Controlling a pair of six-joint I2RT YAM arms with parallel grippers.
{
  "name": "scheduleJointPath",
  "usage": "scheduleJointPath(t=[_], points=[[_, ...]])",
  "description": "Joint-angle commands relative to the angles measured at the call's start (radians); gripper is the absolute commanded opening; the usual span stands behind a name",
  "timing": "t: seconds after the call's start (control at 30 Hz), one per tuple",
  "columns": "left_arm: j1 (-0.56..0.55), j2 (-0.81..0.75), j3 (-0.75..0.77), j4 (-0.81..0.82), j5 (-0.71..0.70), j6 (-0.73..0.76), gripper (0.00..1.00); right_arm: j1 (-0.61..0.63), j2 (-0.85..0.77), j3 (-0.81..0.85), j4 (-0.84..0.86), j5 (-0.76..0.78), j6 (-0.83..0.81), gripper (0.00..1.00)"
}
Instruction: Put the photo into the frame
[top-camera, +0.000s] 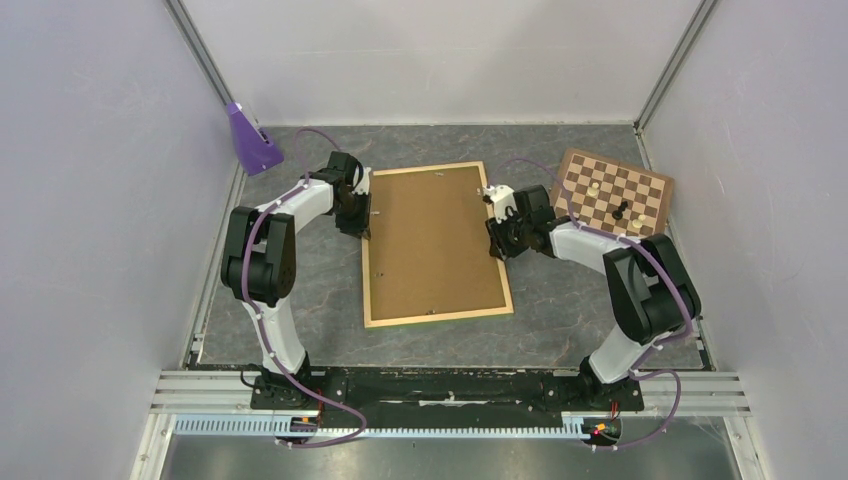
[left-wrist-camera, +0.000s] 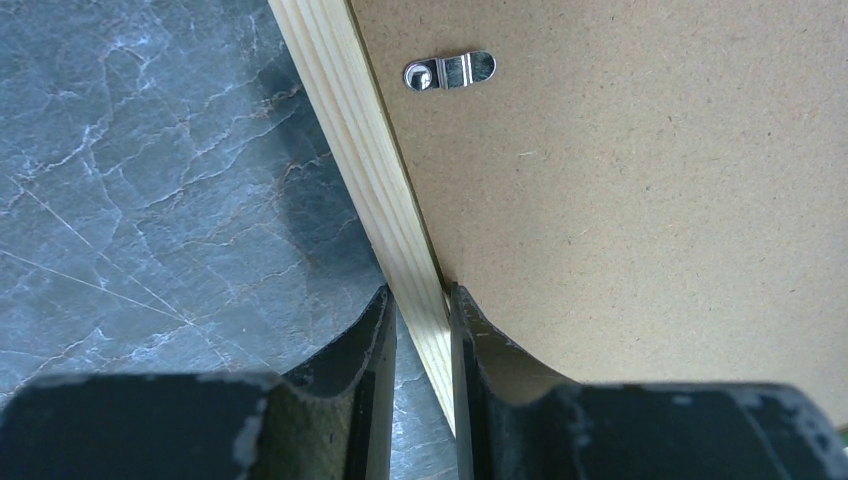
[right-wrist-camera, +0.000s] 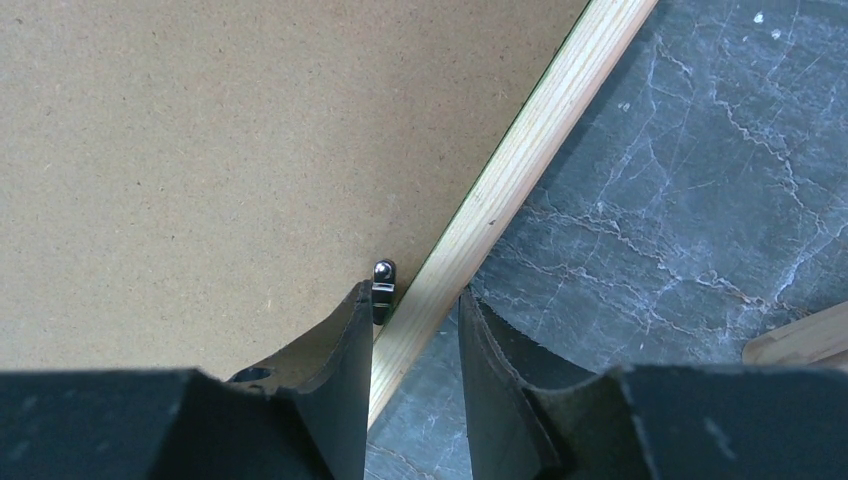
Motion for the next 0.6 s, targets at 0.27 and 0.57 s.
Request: scheduleJointPath(t=[0.27, 0.57], points=[[-0.005, -0.058, 0.016, -0.001, 0.045, 0.067, 0.02, -0.021, 0.117, 0.011, -0.074, 0.014, 0.030, 0.34], [-0.005, -0.061, 0.016, -0.001, 0.047, 0.065, 0.02, -0.033, 0.110, 0.022, -0.089, 0.040, 0.026, 0.31]])
